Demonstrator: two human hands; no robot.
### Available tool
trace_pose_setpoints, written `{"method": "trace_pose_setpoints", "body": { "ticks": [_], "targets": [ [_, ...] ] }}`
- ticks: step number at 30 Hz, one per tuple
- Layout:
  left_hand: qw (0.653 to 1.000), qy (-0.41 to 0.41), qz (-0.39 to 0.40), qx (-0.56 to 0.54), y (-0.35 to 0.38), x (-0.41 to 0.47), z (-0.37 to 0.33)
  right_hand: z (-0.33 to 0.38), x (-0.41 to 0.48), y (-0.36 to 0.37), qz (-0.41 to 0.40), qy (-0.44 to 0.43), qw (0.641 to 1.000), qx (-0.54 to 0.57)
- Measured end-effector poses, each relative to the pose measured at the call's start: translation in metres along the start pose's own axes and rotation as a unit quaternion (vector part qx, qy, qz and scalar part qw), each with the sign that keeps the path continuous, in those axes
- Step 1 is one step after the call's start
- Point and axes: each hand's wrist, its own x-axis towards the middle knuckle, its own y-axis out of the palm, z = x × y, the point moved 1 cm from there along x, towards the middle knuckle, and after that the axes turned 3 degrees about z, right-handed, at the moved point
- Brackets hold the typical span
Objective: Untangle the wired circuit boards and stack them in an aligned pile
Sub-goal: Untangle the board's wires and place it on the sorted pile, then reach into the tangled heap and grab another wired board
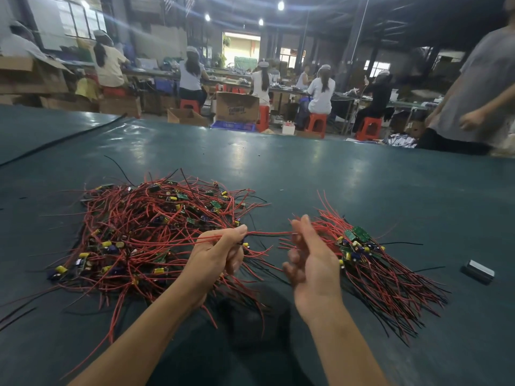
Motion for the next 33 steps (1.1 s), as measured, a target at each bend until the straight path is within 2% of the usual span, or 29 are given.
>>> {"method": "trace_pose_setpoints", "body": {
  "ticks": [4, 7, 10, 13, 16, 19, 21, 23, 25, 28, 33],
  "targets": [
    [0.999, -0.007, 0.029, -0.013, 0.002, -0.001, 0.001, -0.015, -0.016, 0.016, 0.142, 0.024, 0.985, -0.093],
    [0.999, -0.023, 0.041, -0.021, 0.001, -0.001, 0.001, -0.023, -0.022, 0.022, 0.171, -0.006, 0.976, -0.134],
    [0.997, -0.042, 0.058, -0.016, 0.002, -0.002, 0.000, -0.025, -0.022, 0.023, 0.144, -0.022, 0.985, -0.092],
    [0.997, -0.065, 0.043, 0.020, 0.006, -0.003, 0.001, -0.025, -0.021, 0.022, 0.117, 0.017, 0.991, -0.069],
    [0.994, -0.092, 0.051, 0.026, 0.009, -0.003, 0.002, -0.021, -0.014, 0.019, 0.051, -0.003, 0.996, -0.073],
    [0.993, -0.057, 0.071, 0.075, 0.010, -0.004, 0.001, -0.003, -0.002, 0.006, -0.044, -0.053, 0.997, -0.019],
    [0.986, 0.014, 0.025, 0.162, 0.007, -0.005, 0.003, 0.010, 0.007, -0.009, -0.104, -0.057, 0.993, 0.025],
    [0.962, 0.083, -0.037, 0.256, -0.001, -0.005, 0.006, 0.017, 0.015, -0.024, -0.166, -0.035, 0.984, 0.044],
    [0.920, 0.113, -0.075, 0.369, -0.009, -0.003, 0.008, 0.019, 0.020, -0.035, -0.212, -0.011, 0.975, 0.070],
    [0.861, 0.093, -0.068, 0.496, -0.018, -0.002, 0.015, 0.021, 0.024, -0.043, -0.244, -0.006, 0.962, 0.118],
    [0.810, 0.039, -0.027, 0.584, -0.018, -0.001, 0.029, 0.024, 0.024, -0.044, -0.254, -0.021, 0.952, 0.171]
  ]
}}
